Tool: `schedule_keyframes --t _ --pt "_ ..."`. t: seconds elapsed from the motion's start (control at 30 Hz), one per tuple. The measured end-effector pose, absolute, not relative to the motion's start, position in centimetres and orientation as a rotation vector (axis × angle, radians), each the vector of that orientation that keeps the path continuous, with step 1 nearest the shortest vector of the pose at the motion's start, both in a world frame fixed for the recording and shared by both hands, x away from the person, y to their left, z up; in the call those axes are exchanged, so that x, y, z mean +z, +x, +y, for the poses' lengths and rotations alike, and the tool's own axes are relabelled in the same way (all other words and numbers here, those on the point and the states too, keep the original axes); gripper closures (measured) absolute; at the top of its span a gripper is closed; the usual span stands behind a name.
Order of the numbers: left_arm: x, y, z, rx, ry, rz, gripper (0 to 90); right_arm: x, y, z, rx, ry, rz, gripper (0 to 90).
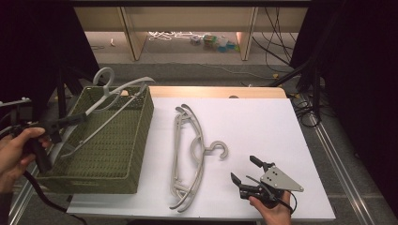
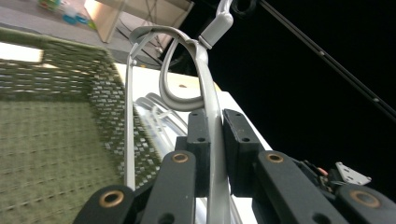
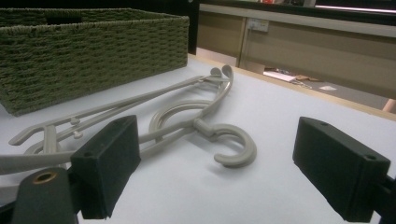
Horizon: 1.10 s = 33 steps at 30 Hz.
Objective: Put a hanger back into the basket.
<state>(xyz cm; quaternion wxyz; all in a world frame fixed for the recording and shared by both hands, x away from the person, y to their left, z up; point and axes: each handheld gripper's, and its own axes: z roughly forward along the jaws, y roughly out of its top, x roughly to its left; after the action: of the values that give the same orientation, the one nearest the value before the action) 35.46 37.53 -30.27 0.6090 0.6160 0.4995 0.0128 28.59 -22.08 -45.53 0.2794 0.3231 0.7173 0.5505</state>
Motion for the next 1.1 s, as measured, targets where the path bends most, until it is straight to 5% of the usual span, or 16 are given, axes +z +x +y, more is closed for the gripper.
schedule_keyframes --t 0.43,1.1 --pt "-32.3 36.0 40.4 0.095 1.491 1.23 81.7 -45.6 28.7 -22.0 1.477 0.865 1.935 15.5" --pt "-36.3 39.0 39.2 0.073 1.702 1.255 81.6 -45.6 28.7 -21.8 1.476 0.858 1.942 15.5"
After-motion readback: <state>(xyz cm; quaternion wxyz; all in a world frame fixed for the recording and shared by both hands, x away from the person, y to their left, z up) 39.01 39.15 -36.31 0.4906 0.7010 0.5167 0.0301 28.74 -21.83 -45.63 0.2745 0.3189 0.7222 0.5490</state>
